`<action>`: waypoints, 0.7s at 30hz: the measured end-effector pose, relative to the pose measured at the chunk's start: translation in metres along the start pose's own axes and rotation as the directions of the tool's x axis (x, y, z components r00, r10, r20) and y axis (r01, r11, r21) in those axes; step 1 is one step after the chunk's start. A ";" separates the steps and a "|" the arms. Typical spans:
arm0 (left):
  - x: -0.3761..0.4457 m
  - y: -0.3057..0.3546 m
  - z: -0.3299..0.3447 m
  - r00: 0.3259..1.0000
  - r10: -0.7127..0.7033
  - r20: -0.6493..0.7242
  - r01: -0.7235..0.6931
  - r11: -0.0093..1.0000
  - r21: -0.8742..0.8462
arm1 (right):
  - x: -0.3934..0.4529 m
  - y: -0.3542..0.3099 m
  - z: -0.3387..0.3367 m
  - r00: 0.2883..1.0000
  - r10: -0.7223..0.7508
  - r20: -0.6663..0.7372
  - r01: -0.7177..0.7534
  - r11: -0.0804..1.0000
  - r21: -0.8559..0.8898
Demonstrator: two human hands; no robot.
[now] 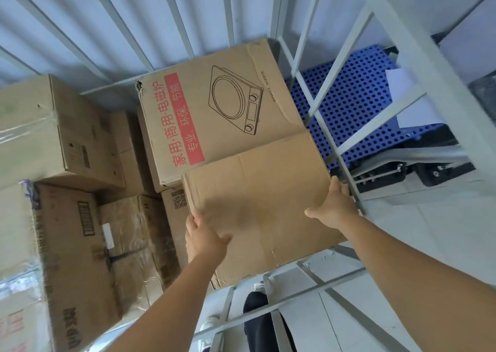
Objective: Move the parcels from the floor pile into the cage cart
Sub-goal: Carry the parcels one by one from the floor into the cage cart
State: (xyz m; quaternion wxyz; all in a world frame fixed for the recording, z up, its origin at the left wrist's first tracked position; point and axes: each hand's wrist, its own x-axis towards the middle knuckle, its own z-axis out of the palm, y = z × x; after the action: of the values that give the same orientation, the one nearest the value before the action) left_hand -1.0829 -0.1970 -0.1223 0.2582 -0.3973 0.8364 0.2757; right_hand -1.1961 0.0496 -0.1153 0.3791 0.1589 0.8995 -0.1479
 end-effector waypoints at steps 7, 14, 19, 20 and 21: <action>-0.045 0.028 -0.047 0.936 0.349 0.050 -0.350 0.898 0.267 | -0.075 -0.008 -0.034 0.982 -0.155 -0.103 0.137 0.976 -0.169; -0.114 0.047 -0.096 0.708 0.695 0.127 -0.670 0.604 0.432 | -0.186 -0.004 -0.055 0.936 -0.210 -0.284 0.159 0.968 -0.192; -0.172 0.054 -0.121 0.541 0.824 0.169 -0.786 0.423 0.451 | -0.270 0.020 -0.053 0.886 -0.157 -0.437 0.135 0.988 -0.081; -0.185 0.054 -0.125 0.511 0.841 0.177 -0.800 0.391 0.455 | -0.286 0.027 -0.051 0.872 -0.134 -0.471 0.122 0.991 -0.057; -0.198 0.055 -0.127 0.478 0.858 0.186 -0.814 0.354 0.460 | -0.301 0.035 -0.048 0.855 -0.112 -0.506 0.108 0.993 -0.037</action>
State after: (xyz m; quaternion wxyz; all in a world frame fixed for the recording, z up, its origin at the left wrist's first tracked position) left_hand -1.0450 -0.1493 0.1114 0.1360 0.1527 0.9703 0.1290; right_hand -1.0129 0.0472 0.1312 0.1207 0.1393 0.9757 -0.1188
